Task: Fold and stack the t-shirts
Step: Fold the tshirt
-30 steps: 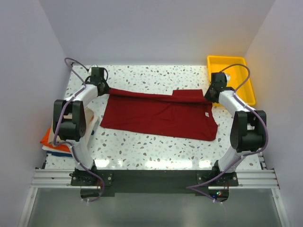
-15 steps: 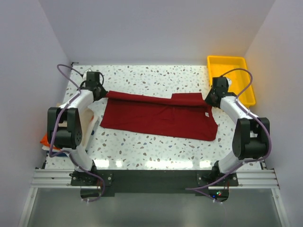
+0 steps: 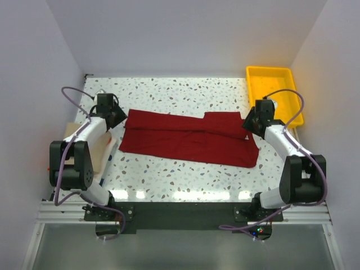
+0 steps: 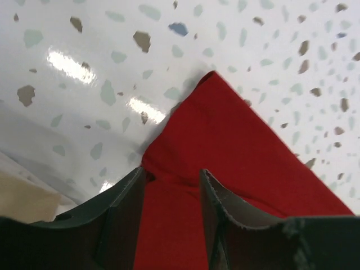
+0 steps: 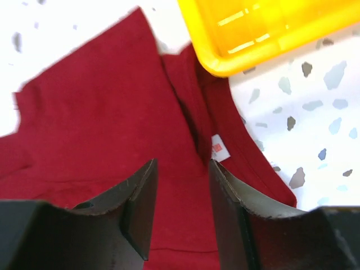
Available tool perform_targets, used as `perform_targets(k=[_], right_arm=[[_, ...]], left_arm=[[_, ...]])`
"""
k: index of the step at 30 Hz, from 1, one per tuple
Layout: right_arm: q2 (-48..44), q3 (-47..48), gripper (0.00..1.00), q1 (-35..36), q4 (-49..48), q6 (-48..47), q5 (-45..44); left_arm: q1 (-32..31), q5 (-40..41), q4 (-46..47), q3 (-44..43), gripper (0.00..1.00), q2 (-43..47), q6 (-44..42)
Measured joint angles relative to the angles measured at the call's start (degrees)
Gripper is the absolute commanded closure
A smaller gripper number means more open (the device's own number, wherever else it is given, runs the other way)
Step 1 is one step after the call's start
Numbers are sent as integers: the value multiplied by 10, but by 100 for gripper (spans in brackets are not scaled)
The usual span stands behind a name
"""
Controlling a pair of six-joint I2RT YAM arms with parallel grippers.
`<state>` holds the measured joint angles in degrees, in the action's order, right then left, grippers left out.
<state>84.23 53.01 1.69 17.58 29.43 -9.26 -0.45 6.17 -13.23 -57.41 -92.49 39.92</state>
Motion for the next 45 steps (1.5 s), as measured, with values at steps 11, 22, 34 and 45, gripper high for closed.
perform_targets(k=[11, 22, 34, 45], right_arm=[[55, 83, 52, 2, -7, -6, 44], [205, 152, 52, 6, -23, -15, 75], [276, 208, 52, 8, -25, -16, 88], [301, 291, 51, 9, -17, -27, 110]], left_arm=[[-20, -51, 39, -147, 76, -104, -2], [-40, -95, 63, -206, 83, -266, 2], [-12, -54, 52, -219, 83, -274, 30], [-4, -68, 65, -214, 77, -272, 26]])
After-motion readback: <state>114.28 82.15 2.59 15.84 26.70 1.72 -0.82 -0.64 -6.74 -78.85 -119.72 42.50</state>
